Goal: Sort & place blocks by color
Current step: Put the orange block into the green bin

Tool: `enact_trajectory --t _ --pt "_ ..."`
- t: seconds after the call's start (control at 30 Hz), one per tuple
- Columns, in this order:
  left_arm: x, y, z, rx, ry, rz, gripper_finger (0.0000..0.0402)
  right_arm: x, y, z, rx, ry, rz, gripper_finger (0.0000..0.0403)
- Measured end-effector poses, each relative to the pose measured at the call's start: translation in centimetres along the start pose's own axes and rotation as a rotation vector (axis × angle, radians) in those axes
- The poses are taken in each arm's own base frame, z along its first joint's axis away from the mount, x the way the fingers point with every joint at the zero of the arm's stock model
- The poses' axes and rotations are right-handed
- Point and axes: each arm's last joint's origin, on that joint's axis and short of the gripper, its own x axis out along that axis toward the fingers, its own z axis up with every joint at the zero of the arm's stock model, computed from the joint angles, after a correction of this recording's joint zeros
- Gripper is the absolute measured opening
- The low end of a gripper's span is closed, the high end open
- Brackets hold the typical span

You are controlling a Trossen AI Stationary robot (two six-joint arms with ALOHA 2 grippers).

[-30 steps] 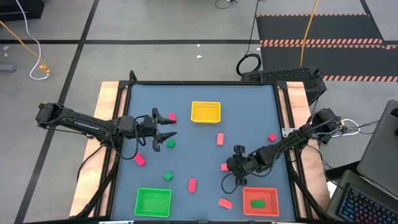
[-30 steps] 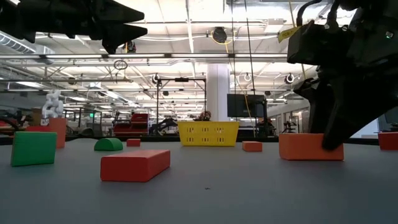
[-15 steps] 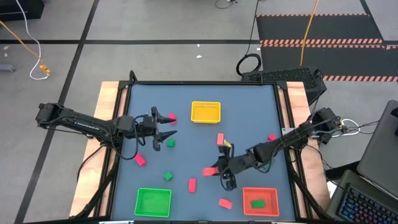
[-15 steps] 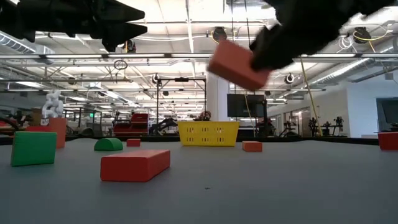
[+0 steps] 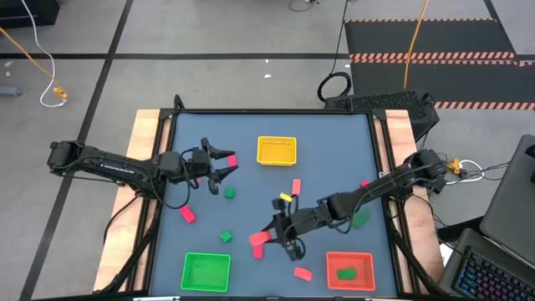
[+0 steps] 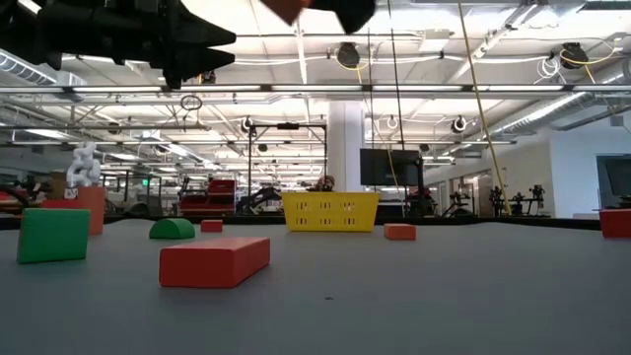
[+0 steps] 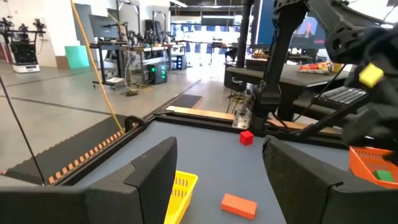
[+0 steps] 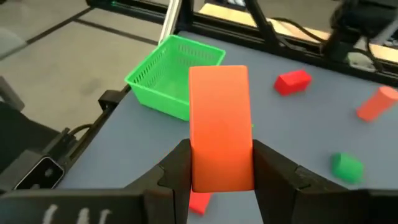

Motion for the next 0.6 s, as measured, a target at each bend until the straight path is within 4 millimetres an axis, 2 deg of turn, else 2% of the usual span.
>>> enact_trajectory --t 0.27,0.5,0.6 --pt "0.0 0.0 -0.2 0.002 0.015 0.0 0.0237 5.7 0.2 2.3 -0.043 -0.038 0.085 0.0121" --pt "-0.2 -0.3 0.0 -0.011 0.006 -0.026 0.0237 9.6 0.3 1.8 -0.048 -0.033 0.116 0.0121" --pt "-0.3 -0.5 0.0 -0.013 0.007 -0.037 0.0237 10.8 0.3 1.4 -0.044 -0.097 0.117 0.0121"
